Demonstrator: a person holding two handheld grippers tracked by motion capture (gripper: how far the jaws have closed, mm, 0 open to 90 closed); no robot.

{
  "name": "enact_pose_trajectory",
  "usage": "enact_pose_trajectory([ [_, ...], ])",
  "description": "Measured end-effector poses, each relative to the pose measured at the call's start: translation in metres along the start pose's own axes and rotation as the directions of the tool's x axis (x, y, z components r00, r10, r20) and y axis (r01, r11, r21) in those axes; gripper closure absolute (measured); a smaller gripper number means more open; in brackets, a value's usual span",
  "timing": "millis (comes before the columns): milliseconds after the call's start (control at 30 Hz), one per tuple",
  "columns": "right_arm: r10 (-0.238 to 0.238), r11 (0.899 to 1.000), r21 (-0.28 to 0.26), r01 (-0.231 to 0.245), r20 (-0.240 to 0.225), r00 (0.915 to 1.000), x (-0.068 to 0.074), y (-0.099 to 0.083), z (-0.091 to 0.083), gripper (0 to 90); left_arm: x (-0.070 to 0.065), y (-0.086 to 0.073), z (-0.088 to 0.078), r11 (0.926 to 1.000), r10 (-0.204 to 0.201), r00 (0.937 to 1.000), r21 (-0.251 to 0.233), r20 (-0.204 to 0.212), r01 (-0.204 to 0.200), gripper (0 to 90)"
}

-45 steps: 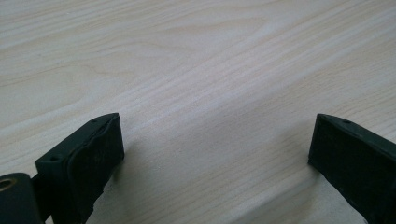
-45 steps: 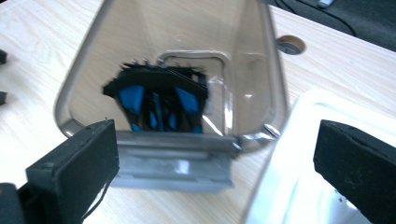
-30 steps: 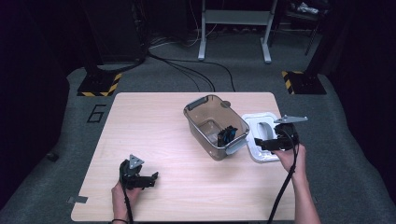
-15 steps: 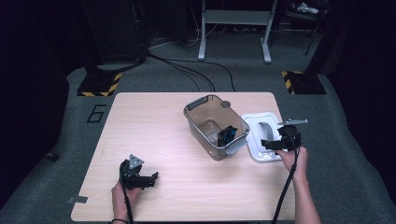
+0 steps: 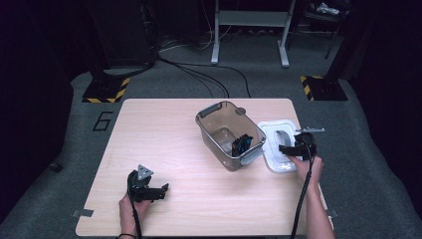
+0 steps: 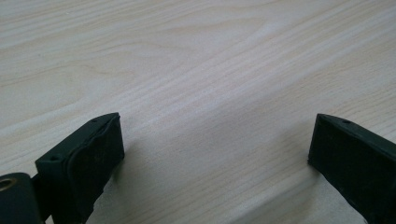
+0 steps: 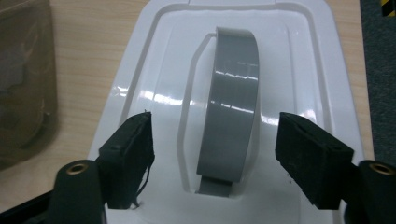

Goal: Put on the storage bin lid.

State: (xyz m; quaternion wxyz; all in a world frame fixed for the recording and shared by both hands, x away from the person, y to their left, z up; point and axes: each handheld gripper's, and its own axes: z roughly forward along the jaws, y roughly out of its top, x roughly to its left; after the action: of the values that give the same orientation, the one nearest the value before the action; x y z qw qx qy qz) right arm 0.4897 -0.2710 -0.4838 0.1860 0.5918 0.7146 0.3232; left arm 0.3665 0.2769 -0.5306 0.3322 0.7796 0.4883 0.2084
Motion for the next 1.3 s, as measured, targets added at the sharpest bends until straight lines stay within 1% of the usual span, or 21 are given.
enact_pose_trajectory([
  [33,-0.015,1.0,-0.01,0.015,0.011,0.9998,0.0,0.0,0.002,28.0,0.0,0.0,0.0,1.0,0.0,1.0,0.0,0.0,0.0,3.3],
  [67,-0.008,1.0,-0.009,0.008,0.018,0.9998,0.001,0.001,0.003,32.5,0.0,0.0,0.0,1.0,0.0,1.0,0.0,-0.001,0.0,3.3],
  [133,-0.023,1.0,-0.01,0.023,0.039,0.999,0.003,0.003,0.006,34.6,0.0,0.0,0.0,1.0,0.0,1.0,0.0,0.0,0.0,3.3],
  [167,-0.015,1.0,-0.009,0.016,0.051,0.9986,0.005,0.004,0.006,38.4,0.0,0.0,0.0,1.0,0.0,1.0,0.0,0.0,0.0,3.3],
  [233,-0.03,0.999,-0.015,0.031,0.068,0.9972,0.006,0.006,0.008,41.4,0.0,0.0,0.0,1.0,0.0,1.0,0.0,0.001,0.0,3.3],
  [300,-0.029,0.999,-0.016,0.03,0.079,0.9964,0.009,0.008,0.009,46.7,0.0,0.0,0.0,1.0,0.0,1.0,0.0,0.0,0.0,3.3],
  [367,-0.05,0.998,-0.022,0.053,0.114,0.9922,0.01,0.009,0.011,51.8,0.0,0.0,0.0,1.0,0.0,1.0,0.0,0.0,0.0,3.3],
  [400,-0.062,0.998,-0.019,0.065,0.122,0.9906,0.011,0.01,0.012,53.0,0.0,0.0,0.0,1.0,0.0,1.0,0.0,0.0,0.0,3.3],
  [500,-0.074,0.997,-0.006,0.075,0.132,0.9885,0.012,0.01,0.016,55.5,0.0,0.0,0.0,1.0,0.0,1.0,0.0,0.0,0.0,3.3],
  [567,-0.076,0.997,-0.005,0.077,0.12,0.9899,0.011,0.01,0.017,57.5,0.0,0.0,0.0,1.0,0.0,1.0,0.0,-0.001,0.0,3.3],
  [600,-0.057,0.998,-0.012,0.059,0.114,0.9918,0.011,0.009,0.017,59.1,0.0,0.0,0.0,1.0,0.0,1.0,0.0,0.0,0.0,3.3],
  [667,-0.049,0.999,-0.011,0.051,0.096,0.9942,0.01,0.009,0.017,61.8,0.0,0.0,0.0,1.0,0.0,1.0,0.0,-0.001,0.0,3.3],
  [700,-0.052,0.999,-0.008,0.053,0.095,0.9941,0.009,0.01,0.017,62.0,0.0,0.0,0.0,1.0,0.0,1.0,0.0,0.0,0.0,3.3],
  [733,-0.034,0.999,0.01,0.034,0.085,0.9958,0.009,0.011,0.017,62.3,0.0,0.0,0.0,1.0,0.0,1.0,0.0,-0.001,0.0,3.3],
  [767,-0.028,1.0,0.01,0.027,0.076,0.9967,0.008,0.012,0.017,62.6,0.0,0.0,0.0,1.0,0.0,1.0,0.0,-0.001,0.0,3.3],
  [867,-0.023,0.999,0.025,0.021,0.073,0.997,0.008,0.015,0.017,63.5,0.0,0.0,0.0,1.0,0.0,1.0,0.0,0.001,0.0,3.3],
  [933,-0.008,0.999,0.036,0.006,0.063,0.998,0.007,0.016,0.016,65.2,0.0,0.0,0.0,1.0,0.0,1.0,0.0,0.001,0.0,3.3],
  [1133,-0.014,0.998,0.055,0.011,0.044,0.999,0.007,0.017,0.014,66.2,0.0,0.0,0.0,1.0,0.0,1.0,0.0,0.0,0.0,3.3],
  [1200,-0.01,0.998,0.065,0.007,0.041,0.9991,0.007,0.017,0.012,66.3,0.0,0.0,0.0,1.0,0.0,1.0,0.0,-0.001,0.0,3.3],
  [1233,-0.019,0.998,0.067,0.017,0.035,0.9992,0.006,0.017,0.011,66.3,0.0,0.0,0.0,1.0,0.0,1.0,0.001,-0.001,0.0,3.3],
  [1300,-0.018,0.997,0.072,0.016,0.028,0.9994,0.005,0.018,0.008,66.3,0.0,0.0,0.0,1.0,0.0,1.0,0.0,0.0,0.0,3.3],
])
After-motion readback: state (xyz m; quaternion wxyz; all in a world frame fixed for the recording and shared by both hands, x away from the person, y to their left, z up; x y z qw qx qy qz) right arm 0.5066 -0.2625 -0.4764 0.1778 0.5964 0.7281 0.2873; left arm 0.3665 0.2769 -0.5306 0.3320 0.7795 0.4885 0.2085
